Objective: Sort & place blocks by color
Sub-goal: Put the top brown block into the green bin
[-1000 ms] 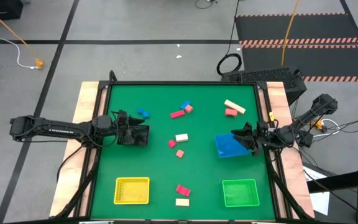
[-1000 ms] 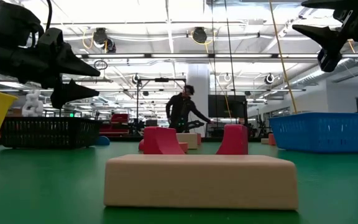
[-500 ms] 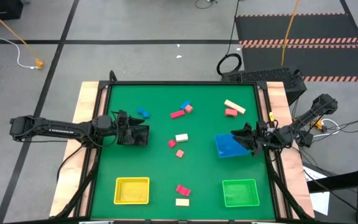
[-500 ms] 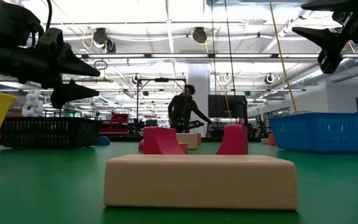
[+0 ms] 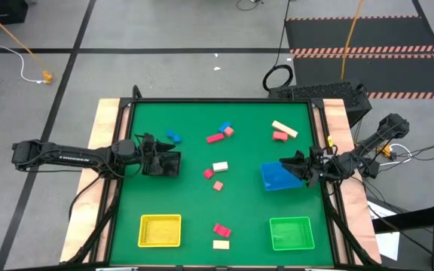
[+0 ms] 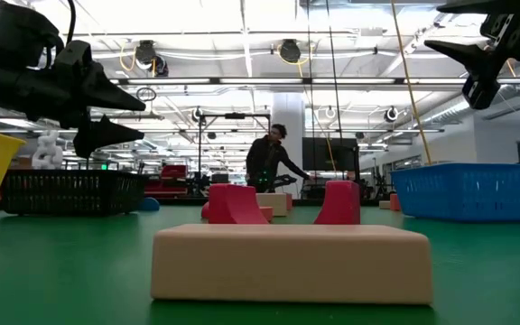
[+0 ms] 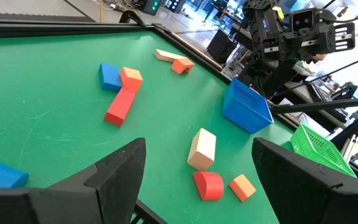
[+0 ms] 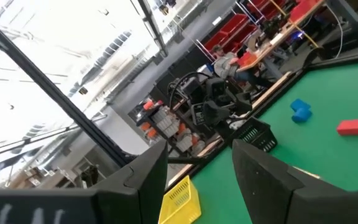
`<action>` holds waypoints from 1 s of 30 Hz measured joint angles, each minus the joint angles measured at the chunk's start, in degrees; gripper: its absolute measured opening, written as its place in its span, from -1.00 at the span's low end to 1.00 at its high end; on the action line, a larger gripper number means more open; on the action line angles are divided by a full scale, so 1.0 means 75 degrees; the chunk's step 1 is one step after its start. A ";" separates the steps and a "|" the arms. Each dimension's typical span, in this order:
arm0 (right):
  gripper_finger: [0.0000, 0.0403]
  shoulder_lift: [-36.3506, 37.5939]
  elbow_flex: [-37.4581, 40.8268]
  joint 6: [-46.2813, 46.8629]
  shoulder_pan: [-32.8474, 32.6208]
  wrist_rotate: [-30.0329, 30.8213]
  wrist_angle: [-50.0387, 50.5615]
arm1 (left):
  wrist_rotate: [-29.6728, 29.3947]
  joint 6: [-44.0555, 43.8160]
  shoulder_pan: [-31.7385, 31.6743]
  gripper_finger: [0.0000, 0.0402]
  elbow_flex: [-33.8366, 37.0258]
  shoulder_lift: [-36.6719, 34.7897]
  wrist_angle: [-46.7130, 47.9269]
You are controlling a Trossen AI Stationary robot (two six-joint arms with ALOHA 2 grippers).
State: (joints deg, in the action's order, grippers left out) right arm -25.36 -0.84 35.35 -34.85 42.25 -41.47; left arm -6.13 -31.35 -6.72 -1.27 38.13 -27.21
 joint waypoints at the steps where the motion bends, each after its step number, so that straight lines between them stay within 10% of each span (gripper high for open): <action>1: -0.15 0.0000 0.0000 -0.0080 0.0000 -0.0002 -0.0107 | 0.0000 0.0000 0.0000 0.46 -0.0001 -0.0002 0.0000; 30: -0.15 -0.0284 -0.1067 -0.5632 0.1596 0.2034 -0.0676 | 0.0000 0.0000 0.0000 0.46 0.0002 0.0001 -0.0001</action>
State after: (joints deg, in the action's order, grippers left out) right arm -27.49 -8.84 -6.89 -22.88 57.50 -46.54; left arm -6.13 -31.35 -6.72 -1.26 38.13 -27.22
